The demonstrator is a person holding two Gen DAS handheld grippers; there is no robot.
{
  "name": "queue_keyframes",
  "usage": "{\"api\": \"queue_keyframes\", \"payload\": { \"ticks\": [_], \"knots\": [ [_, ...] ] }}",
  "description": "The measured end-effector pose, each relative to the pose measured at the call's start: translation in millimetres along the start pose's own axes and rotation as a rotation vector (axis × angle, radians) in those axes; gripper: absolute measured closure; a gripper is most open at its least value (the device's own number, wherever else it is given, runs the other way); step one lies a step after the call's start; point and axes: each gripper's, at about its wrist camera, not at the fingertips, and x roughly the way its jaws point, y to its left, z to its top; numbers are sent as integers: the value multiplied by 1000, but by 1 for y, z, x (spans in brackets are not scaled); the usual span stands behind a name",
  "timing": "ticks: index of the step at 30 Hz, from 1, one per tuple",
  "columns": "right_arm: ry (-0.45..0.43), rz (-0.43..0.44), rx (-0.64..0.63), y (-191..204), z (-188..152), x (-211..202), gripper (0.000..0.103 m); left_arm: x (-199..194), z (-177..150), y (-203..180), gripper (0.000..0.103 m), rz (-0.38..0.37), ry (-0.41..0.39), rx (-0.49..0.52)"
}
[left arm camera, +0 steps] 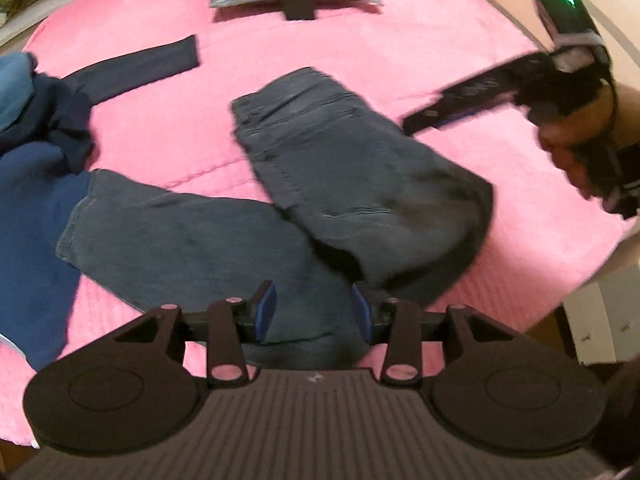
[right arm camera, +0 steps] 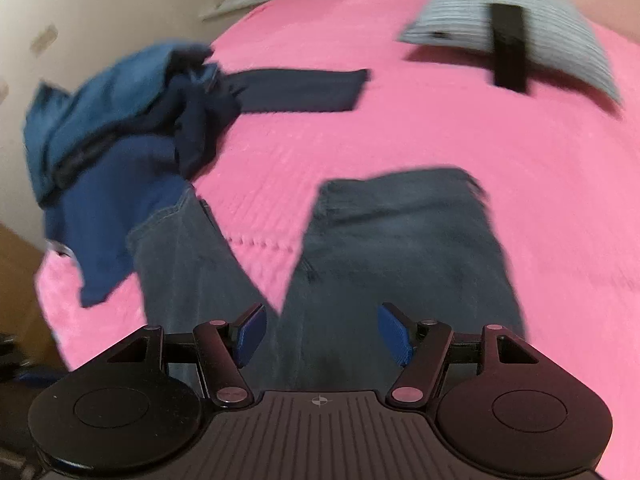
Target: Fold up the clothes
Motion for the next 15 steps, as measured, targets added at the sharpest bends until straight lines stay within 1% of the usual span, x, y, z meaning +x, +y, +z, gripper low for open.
{"api": "queue_keyframes", "payload": {
  "ticks": [3,4,7,9,10,11,12,13,15],
  "knots": [
    [53,-114,-102,37,21,75,37,16,3,26,67,28,-4,-37],
    [60,-141,-120,41,23,89,37,18,3,34,67,32,-10,-49],
    [77,-216,-153,47,26,120,37,28,1,62,67,28,-13,-95],
    [74,-216,-91,34,29,119,38,35,-2,75,67,25,-3,-104],
    [71,-212,-55,27,30,118,57,38,-4,81,67,24,2,-108],
    [69,-209,-20,20,32,116,70,40,-5,86,67,21,8,-109],
    [63,-164,30,11,33,105,94,42,-6,92,67,16,13,-109],
    [51,-138,65,7,33,93,97,43,-6,96,67,12,18,-107],
    [11,-128,86,4,29,61,98,45,0,103,67,4,18,-102]
  ]
}}
